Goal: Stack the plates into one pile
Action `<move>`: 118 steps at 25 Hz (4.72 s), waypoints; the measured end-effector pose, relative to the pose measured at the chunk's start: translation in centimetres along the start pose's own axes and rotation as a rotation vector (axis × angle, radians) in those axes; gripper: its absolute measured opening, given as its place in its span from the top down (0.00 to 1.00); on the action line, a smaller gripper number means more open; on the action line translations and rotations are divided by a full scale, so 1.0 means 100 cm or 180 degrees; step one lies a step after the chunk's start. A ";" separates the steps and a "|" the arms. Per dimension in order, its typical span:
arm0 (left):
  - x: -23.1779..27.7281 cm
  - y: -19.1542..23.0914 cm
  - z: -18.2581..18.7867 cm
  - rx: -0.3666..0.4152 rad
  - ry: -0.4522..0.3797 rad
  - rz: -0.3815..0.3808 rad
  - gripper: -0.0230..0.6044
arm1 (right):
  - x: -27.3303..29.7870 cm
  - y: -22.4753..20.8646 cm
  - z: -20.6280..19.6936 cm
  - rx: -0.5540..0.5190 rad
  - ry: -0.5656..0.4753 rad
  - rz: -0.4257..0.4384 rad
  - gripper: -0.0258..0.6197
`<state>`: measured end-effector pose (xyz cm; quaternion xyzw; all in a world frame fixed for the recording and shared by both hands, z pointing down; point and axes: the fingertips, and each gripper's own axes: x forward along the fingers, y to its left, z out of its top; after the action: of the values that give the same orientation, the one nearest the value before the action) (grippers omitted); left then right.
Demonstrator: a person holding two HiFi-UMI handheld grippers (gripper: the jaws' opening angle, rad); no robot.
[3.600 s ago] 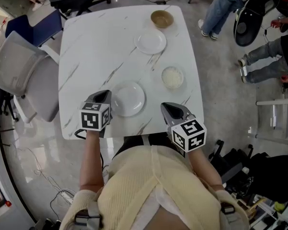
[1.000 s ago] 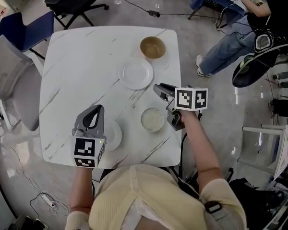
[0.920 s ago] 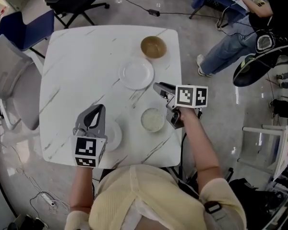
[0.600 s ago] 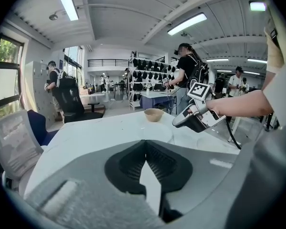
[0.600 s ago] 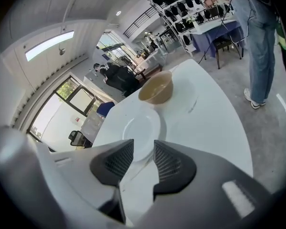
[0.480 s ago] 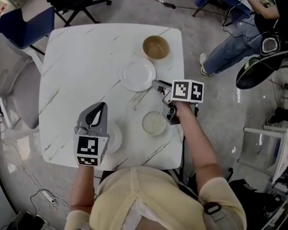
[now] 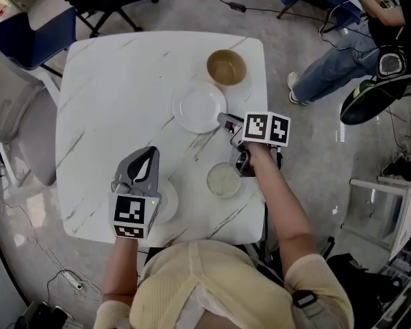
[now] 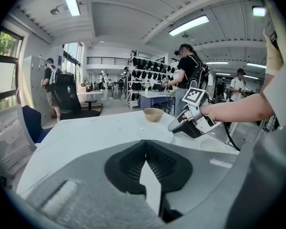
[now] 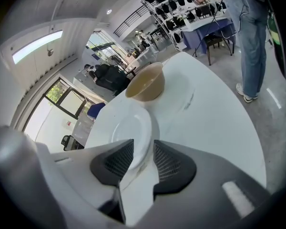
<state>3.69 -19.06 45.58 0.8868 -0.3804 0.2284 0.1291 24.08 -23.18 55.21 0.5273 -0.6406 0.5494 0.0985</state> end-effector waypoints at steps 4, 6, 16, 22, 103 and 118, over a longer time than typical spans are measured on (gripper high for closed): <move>0.003 0.004 -0.001 -0.0022 -0.0002 -0.0021 0.95 | 0.005 0.000 0.002 0.0058 -0.0037 0.0000 0.75; 0.003 0.006 -0.001 -0.0041 -0.0003 -0.0031 0.95 | 0.006 0.002 0.003 0.0076 -0.0056 0.0000 0.76; 0.004 0.012 -0.003 -0.0126 0.0034 -0.0052 0.95 | 0.007 0.000 0.008 -0.0110 -0.0162 -0.0240 0.81; 0.002 0.016 -0.008 -0.0155 0.0052 -0.0047 0.95 | 0.009 -0.001 0.007 -0.0266 -0.0147 -0.0388 0.83; 0.001 0.006 0.017 -0.1020 -0.0309 -0.1658 0.53 | -0.109 0.166 -0.043 -0.0971 -0.0663 0.1743 0.94; -0.037 0.011 0.011 -0.1005 -0.0429 -0.1527 0.62 | -0.109 0.177 -0.056 -0.0899 -0.0594 0.1873 0.94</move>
<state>0.96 -17.97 42.85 0.9335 -0.1985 0.0700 0.2902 12.31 -15.29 39.03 0.3489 -0.8414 0.4095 -0.0513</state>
